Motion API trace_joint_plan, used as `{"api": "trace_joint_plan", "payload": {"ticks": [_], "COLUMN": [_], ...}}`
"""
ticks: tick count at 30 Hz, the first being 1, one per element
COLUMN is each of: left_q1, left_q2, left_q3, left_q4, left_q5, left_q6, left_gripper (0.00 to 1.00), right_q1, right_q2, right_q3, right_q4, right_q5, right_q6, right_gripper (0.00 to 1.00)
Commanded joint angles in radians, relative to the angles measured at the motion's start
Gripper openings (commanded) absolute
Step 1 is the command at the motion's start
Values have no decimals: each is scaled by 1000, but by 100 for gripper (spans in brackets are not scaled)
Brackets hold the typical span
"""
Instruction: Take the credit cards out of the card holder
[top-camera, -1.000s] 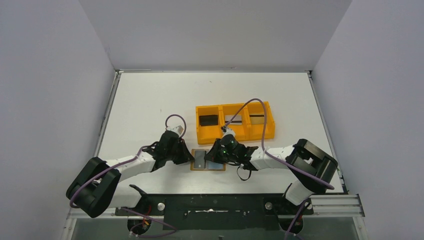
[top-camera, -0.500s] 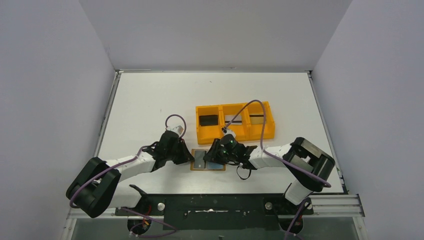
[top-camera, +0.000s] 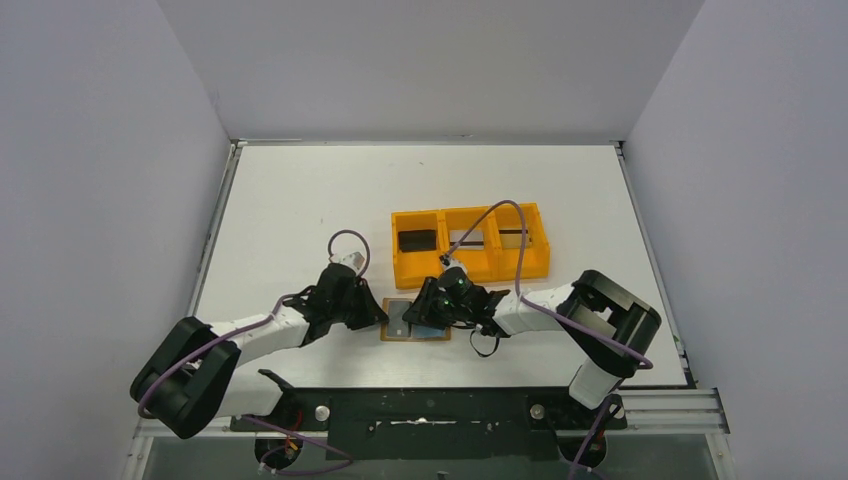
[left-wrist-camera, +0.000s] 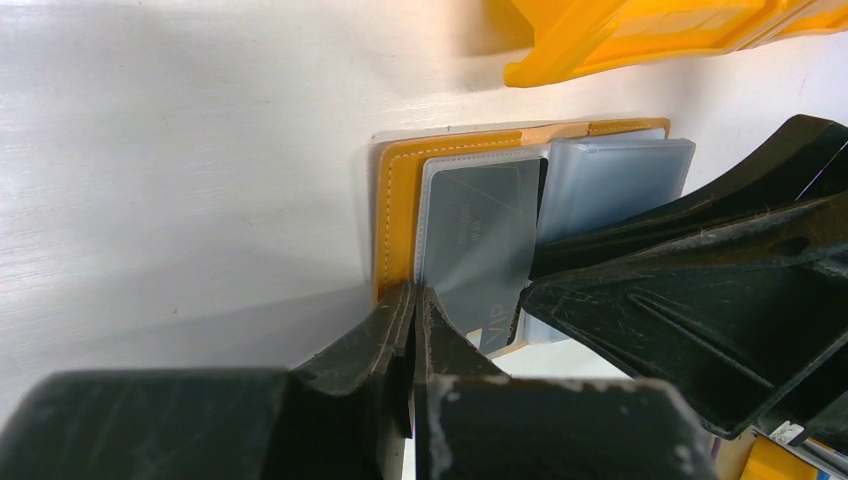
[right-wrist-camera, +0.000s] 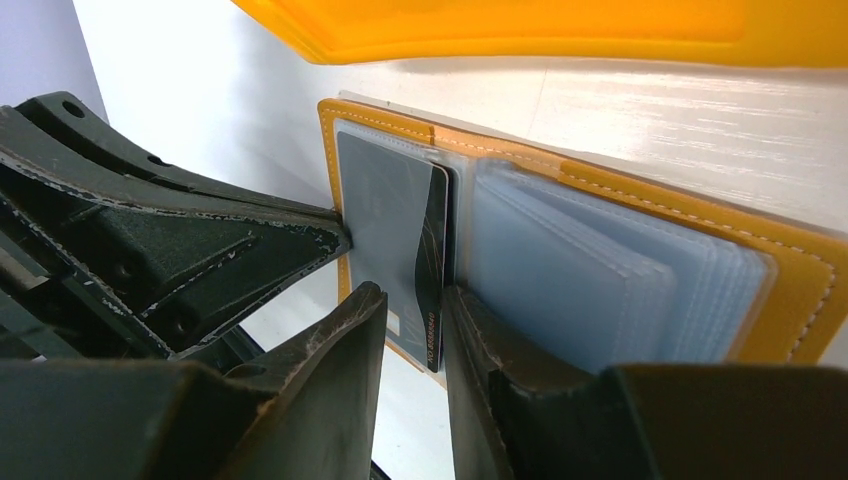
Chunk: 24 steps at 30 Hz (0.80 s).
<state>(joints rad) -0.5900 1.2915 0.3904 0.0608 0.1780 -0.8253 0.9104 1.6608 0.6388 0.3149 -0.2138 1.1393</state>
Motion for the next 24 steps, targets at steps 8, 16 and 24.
{"api": "trace_joint_plan", "payload": {"ticks": [8,16,24], "left_q1": [-7,-6,-7], "left_q2": [-9,-25,-26], "left_q3": [-72,-74,-88], "left_q4": [-45,-46,-48], "left_q5": [-17,-18,-36], "left_q6": [-31,-56,-66], "left_gripper": [0,0,0], "right_q1": [41,85,127], "right_q2": [-43,3,14], "right_q3": [113,178,249], "right_q4": [-300,-440,-574], "right_q5": [188,264,368], "right_q6": [-24,-1,10], "right_gripper": [31,29,33]}}
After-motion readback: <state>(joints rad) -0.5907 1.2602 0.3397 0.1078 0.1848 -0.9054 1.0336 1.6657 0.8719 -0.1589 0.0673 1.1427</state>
